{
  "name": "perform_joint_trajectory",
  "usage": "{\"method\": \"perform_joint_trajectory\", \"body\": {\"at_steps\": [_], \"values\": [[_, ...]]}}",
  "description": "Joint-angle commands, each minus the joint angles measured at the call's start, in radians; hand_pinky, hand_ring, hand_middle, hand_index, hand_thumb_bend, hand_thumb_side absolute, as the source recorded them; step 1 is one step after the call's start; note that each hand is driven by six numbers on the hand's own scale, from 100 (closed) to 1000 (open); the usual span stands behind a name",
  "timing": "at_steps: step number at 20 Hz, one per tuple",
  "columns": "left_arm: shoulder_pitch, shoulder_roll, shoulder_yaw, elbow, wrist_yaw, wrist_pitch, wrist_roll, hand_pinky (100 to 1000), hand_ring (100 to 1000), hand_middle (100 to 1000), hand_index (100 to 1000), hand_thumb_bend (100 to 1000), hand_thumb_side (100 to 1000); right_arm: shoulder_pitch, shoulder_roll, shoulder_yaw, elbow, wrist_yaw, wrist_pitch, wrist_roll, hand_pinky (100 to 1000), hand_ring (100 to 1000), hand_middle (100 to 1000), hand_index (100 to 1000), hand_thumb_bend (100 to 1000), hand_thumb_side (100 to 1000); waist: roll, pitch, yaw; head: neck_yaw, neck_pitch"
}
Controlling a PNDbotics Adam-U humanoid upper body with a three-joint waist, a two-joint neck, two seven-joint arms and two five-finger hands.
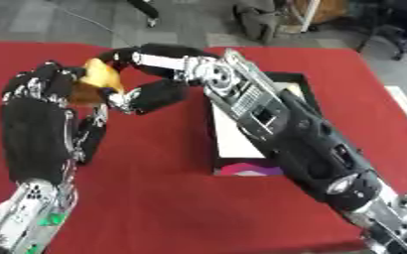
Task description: Pick up the objects with one hand, pass them to the other hand, and then place them into the box on the other side of the table.
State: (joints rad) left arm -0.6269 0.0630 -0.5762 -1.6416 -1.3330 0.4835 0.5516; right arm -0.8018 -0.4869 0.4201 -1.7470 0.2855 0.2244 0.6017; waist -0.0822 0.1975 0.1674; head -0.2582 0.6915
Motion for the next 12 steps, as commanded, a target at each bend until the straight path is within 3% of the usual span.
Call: {"method": "perform_joint_trajectory", "body": {"at_steps": [1,2,6,12], "values": [[-0.025,-0.019,-0.005,-0.015,-0.004,-0.011,0.011,502,394,290,497,100,100,-0.016,-0.005,-0.006,0.012,-0.01,0.015,0.008,1000,1000,613,1000,100,538,0.002,-0.026,-0.001,-0.002,-0.001],[-0.025,-0.019,-0.005,-0.014,-0.004,-0.012,0.011,503,395,291,499,100,100,-0.016,-0.003,-0.009,0.014,-0.021,0.023,0.004,1000,1000,559,1000,100,524,0.003,-0.026,-0.001,-0.002,-0.001],[-0.023,-0.021,-0.007,-0.013,0.007,-0.025,0.014,509,405,304,515,100,100,-0.015,0.003,-0.018,0.017,-0.103,0.055,-0.039,941,974,401,861,100,397,0.004,-0.026,-0.003,-0.004,0.0],[-0.02,-0.02,-0.008,-0.007,0.025,-0.05,0.012,534,436,343,551,100,100,-0.015,-0.001,-0.021,0.003,-0.284,0.094,-0.135,922,921,275,756,100,288,0.005,-0.027,-0.004,-0.009,0.0]]}}
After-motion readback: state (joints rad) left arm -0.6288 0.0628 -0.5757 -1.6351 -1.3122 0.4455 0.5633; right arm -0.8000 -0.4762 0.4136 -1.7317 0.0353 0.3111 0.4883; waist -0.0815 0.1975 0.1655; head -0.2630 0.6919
